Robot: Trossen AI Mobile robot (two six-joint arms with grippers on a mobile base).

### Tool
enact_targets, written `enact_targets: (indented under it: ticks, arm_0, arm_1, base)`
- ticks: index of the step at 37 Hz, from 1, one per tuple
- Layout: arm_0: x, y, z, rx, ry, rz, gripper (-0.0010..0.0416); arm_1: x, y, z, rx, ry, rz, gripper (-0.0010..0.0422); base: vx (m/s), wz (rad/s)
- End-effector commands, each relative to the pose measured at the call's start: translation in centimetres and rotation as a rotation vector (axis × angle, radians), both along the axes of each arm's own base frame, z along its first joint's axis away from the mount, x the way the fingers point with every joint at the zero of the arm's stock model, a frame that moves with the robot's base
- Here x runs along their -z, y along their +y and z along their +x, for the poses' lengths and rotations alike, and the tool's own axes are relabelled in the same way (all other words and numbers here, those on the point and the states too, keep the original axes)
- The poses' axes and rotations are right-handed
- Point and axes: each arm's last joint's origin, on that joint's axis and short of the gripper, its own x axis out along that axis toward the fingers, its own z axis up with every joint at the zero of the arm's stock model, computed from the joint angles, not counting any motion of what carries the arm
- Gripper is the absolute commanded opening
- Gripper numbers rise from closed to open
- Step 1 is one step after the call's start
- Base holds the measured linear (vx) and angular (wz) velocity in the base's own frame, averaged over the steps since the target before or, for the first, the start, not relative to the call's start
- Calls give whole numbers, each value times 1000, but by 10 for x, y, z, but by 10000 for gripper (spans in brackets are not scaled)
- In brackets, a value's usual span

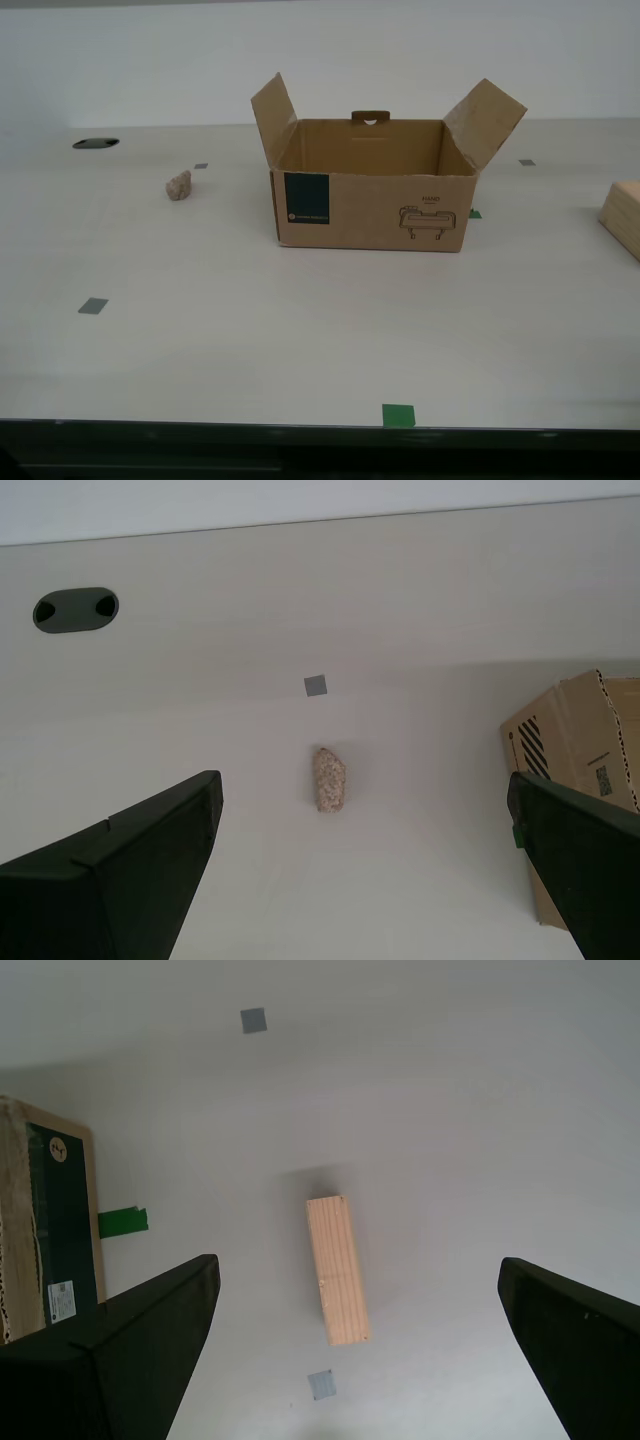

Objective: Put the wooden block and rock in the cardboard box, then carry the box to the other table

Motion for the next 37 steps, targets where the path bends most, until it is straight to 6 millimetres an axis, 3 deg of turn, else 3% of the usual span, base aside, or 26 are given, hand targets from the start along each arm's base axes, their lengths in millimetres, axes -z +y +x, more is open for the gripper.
enact_targets:
  ticks: [1, 14, 37]
  arm_0:
    - [6, -1, 5, -3, 20, 10, 389]
    - [25, -3, 22, -30, 80, 16, 389]
    - [77, -4, 62, -92, 202, 31, 390]
  arm_1:
    - [0, 0, 0, -18, 3, -17, 391]
    - [2, 0, 0, -26, 11, -23, 391]
    - [5, 0, -2, -36, 43, -25, 391]
  base:
    - [0, 0]
    - [0, 0]
    - [0, 0]
